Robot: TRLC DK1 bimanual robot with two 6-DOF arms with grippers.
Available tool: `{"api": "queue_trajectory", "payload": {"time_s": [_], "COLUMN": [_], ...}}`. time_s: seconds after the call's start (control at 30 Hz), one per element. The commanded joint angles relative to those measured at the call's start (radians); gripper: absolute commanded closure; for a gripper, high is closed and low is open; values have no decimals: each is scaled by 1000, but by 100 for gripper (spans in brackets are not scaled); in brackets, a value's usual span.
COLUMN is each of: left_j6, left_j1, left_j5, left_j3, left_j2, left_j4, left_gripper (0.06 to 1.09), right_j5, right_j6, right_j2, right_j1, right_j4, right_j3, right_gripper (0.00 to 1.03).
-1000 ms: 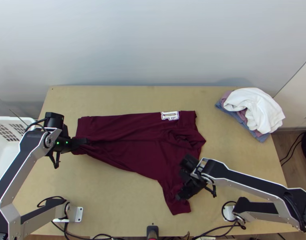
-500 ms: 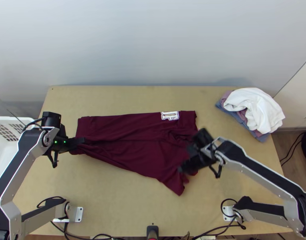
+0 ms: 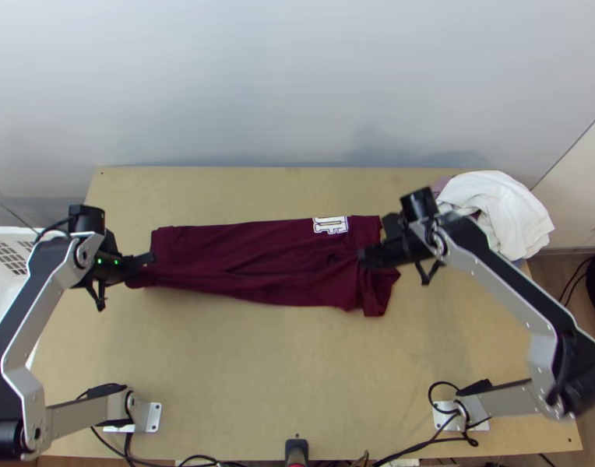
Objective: Fold the t-shirt
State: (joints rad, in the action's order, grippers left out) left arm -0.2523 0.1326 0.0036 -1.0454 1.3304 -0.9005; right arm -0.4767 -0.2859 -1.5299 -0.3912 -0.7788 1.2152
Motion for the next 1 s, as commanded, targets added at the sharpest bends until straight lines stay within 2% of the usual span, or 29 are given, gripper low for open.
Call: {"api": "queue_trajectory", "payload": {"time_s": [0.0, 0.47, 0.73, 0.97], "left_j6": [-33, -97, -108, -102], "left_j1": [19, -13, -19, -24], "left_j5": [1, 1, -4, -5], "left_j3": [-105, -482, -656, -680], "left_j2": [110, 460, 621, 699], "left_j4": [29, 38, 40, 61], "left_gripper": [104, 104, 104, 104], "right_j5": [1, 7, 15, 29], "right_j6": [7, -10, -16, -15], "right_j2": [-162, -475, -564, -621], "right_j1": [89, 146, 164, 186], "right_j4": [4, 3, 3, 3], "right_j3": [201, 612, 665, 682], "right_gripper": [100, 100, 100, 100]}}
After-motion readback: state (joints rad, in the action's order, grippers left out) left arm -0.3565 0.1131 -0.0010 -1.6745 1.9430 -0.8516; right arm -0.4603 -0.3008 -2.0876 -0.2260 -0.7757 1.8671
